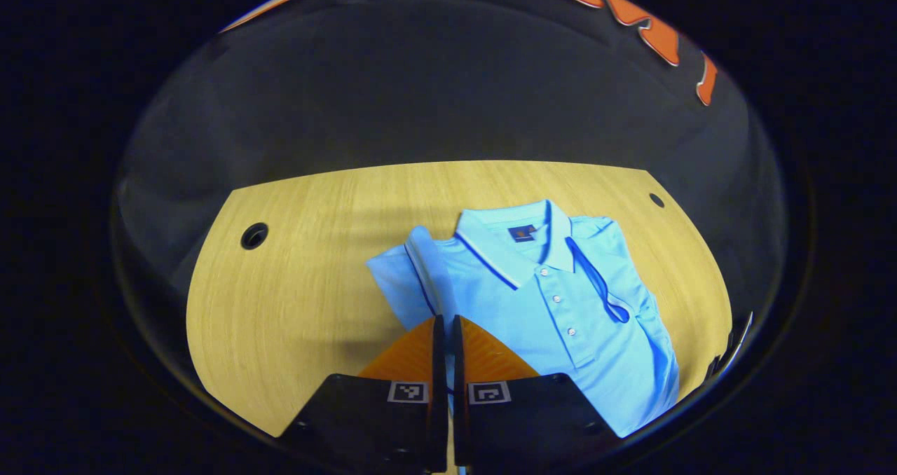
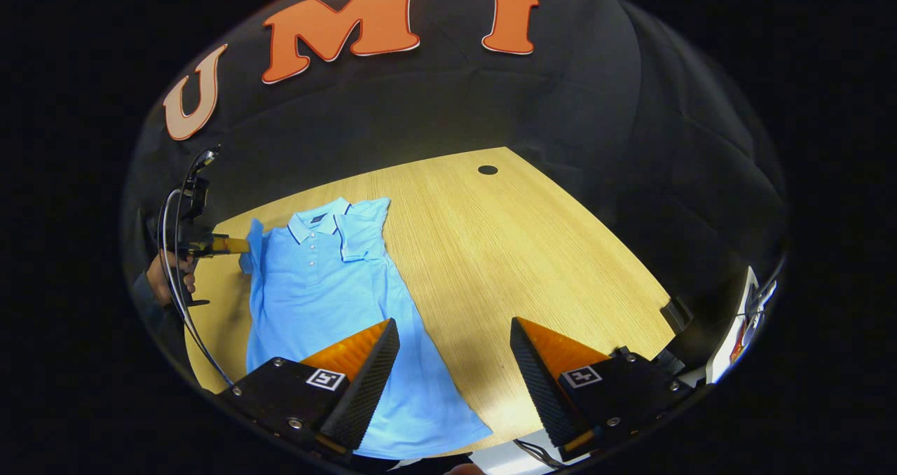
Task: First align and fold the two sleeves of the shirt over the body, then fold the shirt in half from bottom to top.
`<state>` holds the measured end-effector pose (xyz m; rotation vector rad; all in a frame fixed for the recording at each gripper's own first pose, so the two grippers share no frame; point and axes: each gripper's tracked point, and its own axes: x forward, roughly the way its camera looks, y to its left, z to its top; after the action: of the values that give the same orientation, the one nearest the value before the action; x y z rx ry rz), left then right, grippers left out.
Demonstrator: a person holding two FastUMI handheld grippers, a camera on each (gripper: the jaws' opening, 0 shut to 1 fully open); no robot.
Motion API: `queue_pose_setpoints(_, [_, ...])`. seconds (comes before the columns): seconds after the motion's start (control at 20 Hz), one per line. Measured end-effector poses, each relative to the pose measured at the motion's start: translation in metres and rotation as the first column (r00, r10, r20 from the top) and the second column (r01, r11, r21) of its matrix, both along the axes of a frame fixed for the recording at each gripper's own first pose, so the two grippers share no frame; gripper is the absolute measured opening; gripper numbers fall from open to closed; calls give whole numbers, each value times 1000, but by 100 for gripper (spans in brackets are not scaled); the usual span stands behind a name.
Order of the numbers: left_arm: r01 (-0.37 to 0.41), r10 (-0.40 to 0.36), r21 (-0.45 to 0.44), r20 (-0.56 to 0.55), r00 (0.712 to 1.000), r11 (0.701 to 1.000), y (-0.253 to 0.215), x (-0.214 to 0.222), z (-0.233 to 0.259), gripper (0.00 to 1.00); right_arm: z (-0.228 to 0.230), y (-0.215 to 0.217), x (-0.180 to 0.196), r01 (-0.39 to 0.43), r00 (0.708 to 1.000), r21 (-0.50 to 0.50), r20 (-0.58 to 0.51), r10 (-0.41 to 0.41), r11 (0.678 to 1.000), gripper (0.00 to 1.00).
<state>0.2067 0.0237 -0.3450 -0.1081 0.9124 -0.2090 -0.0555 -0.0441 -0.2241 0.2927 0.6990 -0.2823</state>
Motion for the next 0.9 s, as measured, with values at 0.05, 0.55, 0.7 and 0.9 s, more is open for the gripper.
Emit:
queue_pose_setpoints(0.05, [26, -26, 7, -3, 1000, 1000, -9, -1, -2, 7, -1, 0, -4, 5, 1000, 0, -5, -5, 1000, 96])
queue_pose_setpoints(0.55, [173, -168, -96, 58, 984, 980, -58, -45, 16, 42, -17, 15, -22, -49, 998, 56, -32, 51, 997, 96])
queue_pose_setpoints(0.7, [119, -113, -113, 59, 992, 986, -40, -80, 26, 69, -25, 23, -23, -113, 993, 58, -38, 115, 992, 96])
queue_pose_setpoints(0.9, [42, -37, -95, 45, 998, 995, -15, -140, 30, 99, -35, 37, -33, -204, 977, 74, -44, 207, 976, 96])
